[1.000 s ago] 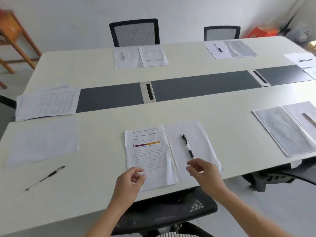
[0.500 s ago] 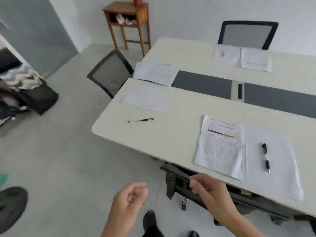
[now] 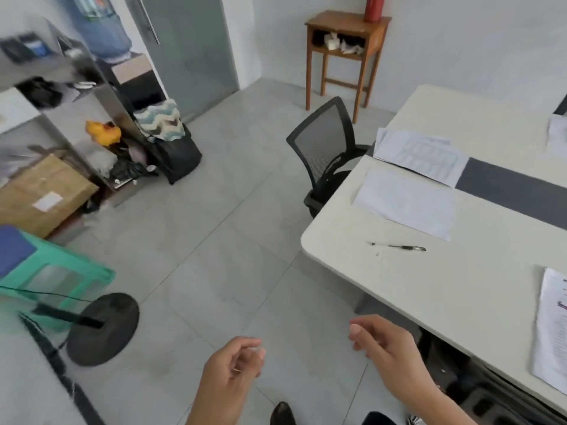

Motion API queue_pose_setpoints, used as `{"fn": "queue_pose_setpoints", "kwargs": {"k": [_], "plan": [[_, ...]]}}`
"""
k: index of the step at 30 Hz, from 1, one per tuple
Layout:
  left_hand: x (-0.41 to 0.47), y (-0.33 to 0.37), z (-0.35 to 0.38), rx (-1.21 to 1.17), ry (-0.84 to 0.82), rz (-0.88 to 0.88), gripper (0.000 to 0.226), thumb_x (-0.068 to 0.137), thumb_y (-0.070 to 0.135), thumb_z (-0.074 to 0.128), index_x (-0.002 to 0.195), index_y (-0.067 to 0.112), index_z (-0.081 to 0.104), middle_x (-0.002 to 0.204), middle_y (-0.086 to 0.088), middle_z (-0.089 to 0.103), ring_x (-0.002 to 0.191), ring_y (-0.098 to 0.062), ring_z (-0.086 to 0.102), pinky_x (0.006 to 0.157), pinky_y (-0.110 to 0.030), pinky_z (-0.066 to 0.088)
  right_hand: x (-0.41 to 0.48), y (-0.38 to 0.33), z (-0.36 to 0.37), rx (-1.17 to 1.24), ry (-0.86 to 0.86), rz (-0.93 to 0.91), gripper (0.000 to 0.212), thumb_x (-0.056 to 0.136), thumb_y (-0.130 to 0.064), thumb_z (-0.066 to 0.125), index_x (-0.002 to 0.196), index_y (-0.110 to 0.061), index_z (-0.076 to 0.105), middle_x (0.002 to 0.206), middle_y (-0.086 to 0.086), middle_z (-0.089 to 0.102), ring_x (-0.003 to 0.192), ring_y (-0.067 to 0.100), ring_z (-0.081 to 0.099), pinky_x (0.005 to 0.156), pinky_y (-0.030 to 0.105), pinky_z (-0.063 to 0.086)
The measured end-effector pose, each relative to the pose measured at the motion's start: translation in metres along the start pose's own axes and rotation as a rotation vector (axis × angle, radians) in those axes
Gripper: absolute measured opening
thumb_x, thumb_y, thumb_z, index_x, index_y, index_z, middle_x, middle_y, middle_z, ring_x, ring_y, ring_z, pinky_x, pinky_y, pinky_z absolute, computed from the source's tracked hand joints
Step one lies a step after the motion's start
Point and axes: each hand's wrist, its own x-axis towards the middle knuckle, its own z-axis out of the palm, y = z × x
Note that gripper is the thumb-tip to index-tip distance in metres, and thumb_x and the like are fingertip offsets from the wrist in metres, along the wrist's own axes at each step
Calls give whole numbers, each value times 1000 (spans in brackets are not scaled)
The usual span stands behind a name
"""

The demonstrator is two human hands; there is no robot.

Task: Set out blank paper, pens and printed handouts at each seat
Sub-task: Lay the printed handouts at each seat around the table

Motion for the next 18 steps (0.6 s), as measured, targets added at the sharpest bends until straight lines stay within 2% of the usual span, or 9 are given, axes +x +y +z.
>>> {"fn": "queue_pose_setpoints", "kwargs": {"k": [4, 7, 10, 15, 18], "plan": [[55, 10, -31, 8, -28, -4, 20, 76, 28, 67, 91, 15, 69, 78, -14, 71, 68, -23, 67, 62, -17, 51, 41, -25, 26, 40, 45, 10, 6, 90, -27, 65, 90, -28, 71, 80, -8, 73, 72, 9, 69, 69, 33, 54], [105, 21, -35, 28, -80, 27, 13, 83, 27, 67, 93, 19, 69, 80, -11, 72, 71, -19, 68, 66, -23, 51, 79, -33, 28, 68, 114, 50, 8, 90, -28, 64, 90, -26, 71, 79, -7, 74, 72, 10, 69, 71, 38, 53], [164, 38, -38, 59, -150, 56, 7, 87, 22, 66, 93, 22, 69, 81, -9, 72, 72, -18, 69, 68, -24, 51, 123, -39, 26, 116, 215, 90, 9, 91, -22, 64, 86, -22, 72, 77, -5, 74, 70, 10, 69, 70, 37, 52], [269, 92, -48, 152, -247, 76, 22, 74, 35, 64, 92, 23, 70, 81, -12, 71, 74, -23, 69, 68, -25, 52, 205, -56, 19, 220, 367, 159, 11, 92, -16, 63, 88, -18, 73, 77, -3, 74, 67, 11, 69, 68, 38, 53], [328, 132, -54, 194, -296, 78, 27, 70, 40, 64, 92, 26, 71, 83, -9, 72, 73, -19, 70, 71, -28, 53, 255, -80, 16, 241, 406, 158, 12, 93, -16, 63, 87, -18, 73, 76, -2, 74, 67, 12, 69, 67, 39, 54]]}}
